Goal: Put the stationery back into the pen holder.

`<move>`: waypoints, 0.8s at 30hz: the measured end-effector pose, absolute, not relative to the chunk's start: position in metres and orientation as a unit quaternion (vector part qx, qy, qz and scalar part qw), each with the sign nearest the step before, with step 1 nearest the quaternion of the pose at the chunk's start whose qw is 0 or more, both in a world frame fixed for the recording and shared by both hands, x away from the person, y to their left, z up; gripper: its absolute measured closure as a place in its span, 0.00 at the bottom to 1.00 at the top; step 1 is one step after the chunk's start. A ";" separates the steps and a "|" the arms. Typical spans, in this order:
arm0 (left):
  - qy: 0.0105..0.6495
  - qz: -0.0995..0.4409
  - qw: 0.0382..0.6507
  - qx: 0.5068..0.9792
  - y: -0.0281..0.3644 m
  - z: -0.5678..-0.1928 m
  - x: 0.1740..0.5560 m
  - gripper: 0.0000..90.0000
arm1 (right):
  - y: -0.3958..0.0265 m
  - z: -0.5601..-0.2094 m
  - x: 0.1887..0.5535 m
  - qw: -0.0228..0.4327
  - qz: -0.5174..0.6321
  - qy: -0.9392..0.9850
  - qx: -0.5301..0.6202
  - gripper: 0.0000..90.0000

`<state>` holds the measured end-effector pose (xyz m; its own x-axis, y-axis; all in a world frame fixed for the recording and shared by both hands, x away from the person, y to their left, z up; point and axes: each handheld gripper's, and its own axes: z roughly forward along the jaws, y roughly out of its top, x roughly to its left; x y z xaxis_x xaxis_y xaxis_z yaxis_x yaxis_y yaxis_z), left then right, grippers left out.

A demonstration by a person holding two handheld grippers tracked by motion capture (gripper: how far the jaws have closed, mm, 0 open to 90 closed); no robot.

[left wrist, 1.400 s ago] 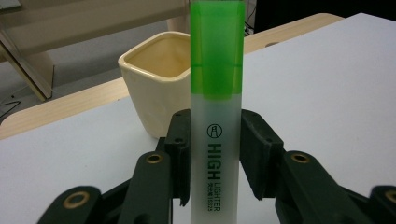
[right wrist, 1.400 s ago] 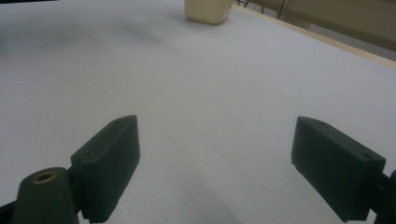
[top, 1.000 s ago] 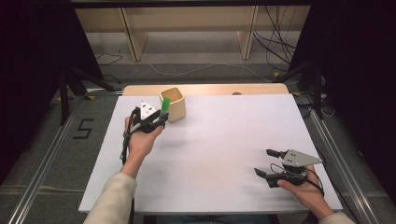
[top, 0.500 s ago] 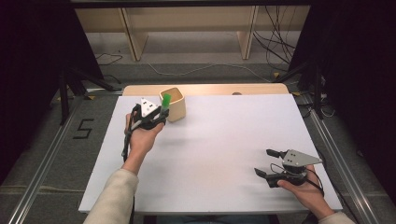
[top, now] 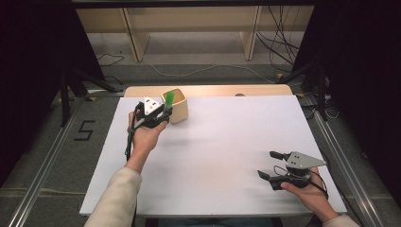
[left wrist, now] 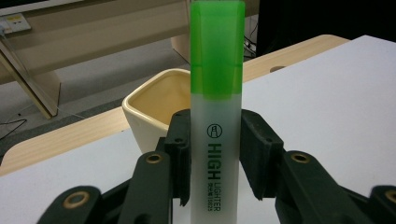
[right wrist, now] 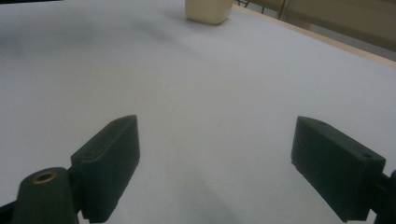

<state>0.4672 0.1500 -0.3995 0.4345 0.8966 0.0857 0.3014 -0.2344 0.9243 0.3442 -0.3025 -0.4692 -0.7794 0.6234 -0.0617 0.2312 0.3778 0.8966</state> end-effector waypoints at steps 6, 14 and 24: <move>0.418 0.330 0.458 0.711 0.149 -0.397 0.471 0.74 | -0.303 -0.469 0.344 0.200 0.490 0.806 0.266 0.18; 0.416 0.338 0.466 0.704 0.149 -0.396 0.475 0.74 | -0.303 -0.469 0.344 0.200 0.490 0.806 0.266 0.18; 0.408 0.339 0.481 0.697 0.148 -0.395 0.482 0.74 | -0.302 -0.469 0.344 0.197 0.489 0.806 0.268 0.18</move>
<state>0.4824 0.1485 -0.3953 0.4363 0.8962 0.0802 0.2430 -0.2032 0.9485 0.3441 -0.3024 -0.4691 -0.7786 0.6250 -0.0564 0.2392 0.3787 0.8941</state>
